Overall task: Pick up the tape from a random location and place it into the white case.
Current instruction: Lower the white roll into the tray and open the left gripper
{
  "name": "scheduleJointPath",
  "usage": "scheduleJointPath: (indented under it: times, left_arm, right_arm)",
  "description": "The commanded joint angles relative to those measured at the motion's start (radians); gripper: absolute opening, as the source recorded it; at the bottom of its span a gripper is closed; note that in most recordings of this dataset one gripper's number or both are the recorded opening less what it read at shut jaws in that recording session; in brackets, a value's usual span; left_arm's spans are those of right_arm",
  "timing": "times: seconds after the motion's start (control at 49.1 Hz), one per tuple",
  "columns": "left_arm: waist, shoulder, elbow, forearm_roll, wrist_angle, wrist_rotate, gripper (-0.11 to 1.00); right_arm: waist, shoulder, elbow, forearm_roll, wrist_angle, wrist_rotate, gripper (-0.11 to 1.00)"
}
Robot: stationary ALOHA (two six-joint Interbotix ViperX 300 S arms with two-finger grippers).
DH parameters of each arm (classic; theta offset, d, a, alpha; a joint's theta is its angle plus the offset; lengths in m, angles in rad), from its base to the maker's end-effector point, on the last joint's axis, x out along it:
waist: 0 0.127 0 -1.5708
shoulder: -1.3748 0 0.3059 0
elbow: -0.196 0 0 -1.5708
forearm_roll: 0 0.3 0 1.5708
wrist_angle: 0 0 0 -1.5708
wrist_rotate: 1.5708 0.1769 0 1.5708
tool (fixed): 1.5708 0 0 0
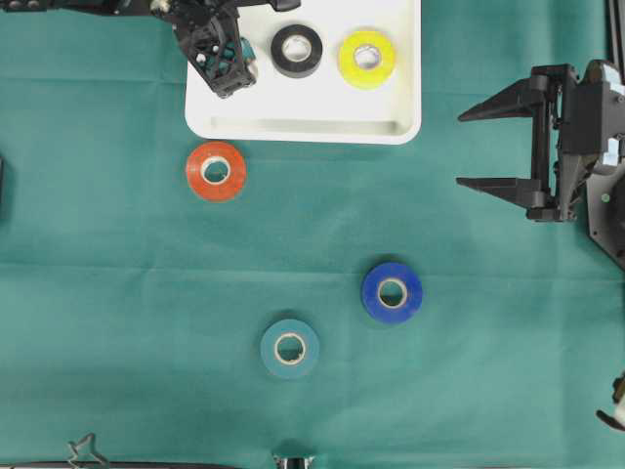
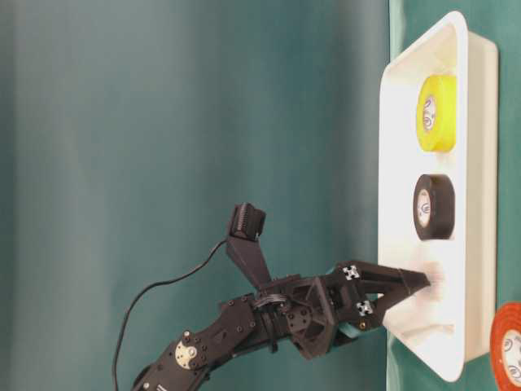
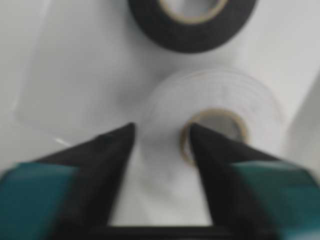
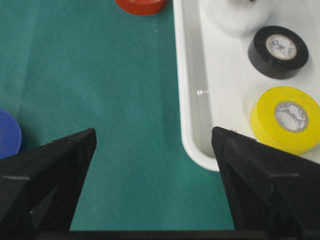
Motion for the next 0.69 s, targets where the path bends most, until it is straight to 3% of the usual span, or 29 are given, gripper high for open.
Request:
scheduleJointPath:
  times: [0.0, 0.081, 0.163, 0.265, 0.672]
  left_arm:
    - [0.002, -0.017, -0.021, 0.000, -0.002, 0.003, 0.68]
    - [0.002, -0.018, -0.020, 0.000, 0.000, 0.017, 0.89]
    - [0.000, -0.020, -0.015, 0.000, 0.002, 0.058, 1.00]
    - [-0.006, -0.021, -0.015, -0.005, 0.002, 0.100, 1.00]
    - [-0.009, -0.040, -0.018, -0.005, 0.002, 0.104, 1.00]
  right_arm:
    - [-0.002, 0.002, -0.025, -0.002, -0.005, -0.002, 0.89]
    - [0.000, 0.002, -0.025, -0.002, -0.006, -0.002, 0.89]
    - [-0.002, 0.002, -0.025, 0.000, -0.005, -0.002, 0.89]
    - [-0.002, 0.002, -0.025, -0.002, -0.005, -0.002, 0.89]
    - [-0.002, 0.002, -0.025, -0.002, -0.005, -0.002, 0.89]
